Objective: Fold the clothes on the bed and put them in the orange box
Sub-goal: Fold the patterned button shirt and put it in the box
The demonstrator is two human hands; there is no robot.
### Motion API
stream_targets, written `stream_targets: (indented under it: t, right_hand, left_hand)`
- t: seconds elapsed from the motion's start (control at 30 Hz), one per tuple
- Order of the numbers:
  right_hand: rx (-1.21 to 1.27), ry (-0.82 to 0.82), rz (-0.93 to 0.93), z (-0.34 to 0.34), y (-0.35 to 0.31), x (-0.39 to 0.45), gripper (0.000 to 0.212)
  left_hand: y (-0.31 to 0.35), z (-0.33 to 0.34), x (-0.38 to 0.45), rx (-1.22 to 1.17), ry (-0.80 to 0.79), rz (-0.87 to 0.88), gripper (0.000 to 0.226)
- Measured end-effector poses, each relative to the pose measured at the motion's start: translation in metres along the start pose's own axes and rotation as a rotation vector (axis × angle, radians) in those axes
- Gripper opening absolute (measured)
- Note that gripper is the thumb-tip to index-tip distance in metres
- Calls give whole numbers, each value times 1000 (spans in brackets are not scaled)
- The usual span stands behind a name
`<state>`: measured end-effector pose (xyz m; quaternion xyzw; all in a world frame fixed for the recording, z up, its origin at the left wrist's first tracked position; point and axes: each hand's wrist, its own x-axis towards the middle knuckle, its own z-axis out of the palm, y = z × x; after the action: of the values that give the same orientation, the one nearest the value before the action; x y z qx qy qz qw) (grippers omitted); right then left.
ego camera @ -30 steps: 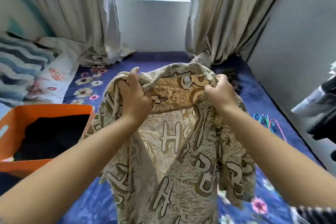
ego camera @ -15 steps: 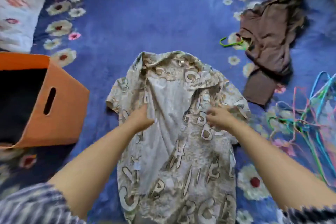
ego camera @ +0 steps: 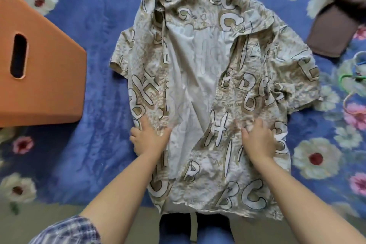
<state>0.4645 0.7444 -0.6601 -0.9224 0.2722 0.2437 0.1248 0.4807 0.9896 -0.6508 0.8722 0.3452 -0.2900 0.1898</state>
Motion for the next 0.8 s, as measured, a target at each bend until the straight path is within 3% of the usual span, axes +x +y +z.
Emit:
stream_targets:
  t: [0.07,0.13,0.23,0.27,0.37,0.47,0.57,0.6,0.67,0.73,0.8]
  right_hand:
    - [3,4,-66,2,2,-2,30]
    - [-27,21,-118,-7,5,-8,22]
    - [-134,77,-163,-33,18,-13,13]
    - [-184,90,-148,-43,23,-10,14]
    - [-309,104,-82,-64,28,-13,20]
    - [-335,109,-3,-55,11,-25,33]
    - [-260,79,-86,-27,-11,-46,47]
    - [-225,72,-162,-16,-15,-54,47]
    - [-170,61,-295,6,-24,-77,46]
    - [-160,54,-404,26,-27,-101,57]
    - [-143,-4,-393,42,-26,-117,68]
  left_hand:
    - [-5,-2,-2,-39,-56,64,74]
    - [-11,-9,-2,-4,-120,206,55]
    - [-15,-31,-5,183,-109,424,10]
    - [-13,-39,-4,287,-102,461,5]
    - [-9,-64,-8,502,-99,486,25]
    - [-8,-71,-8,421,-165,522,9]
    - [-36,-60,-9,-28,-265,397,71]
    - [-50,-53,-10,-122,-230,356,78]
    - [-75,-42,-16,-56,-72,309,75]
    - [-94,-29,-23,141,134,408,60]
    - [-103,-17,-32,161,150,510,57]
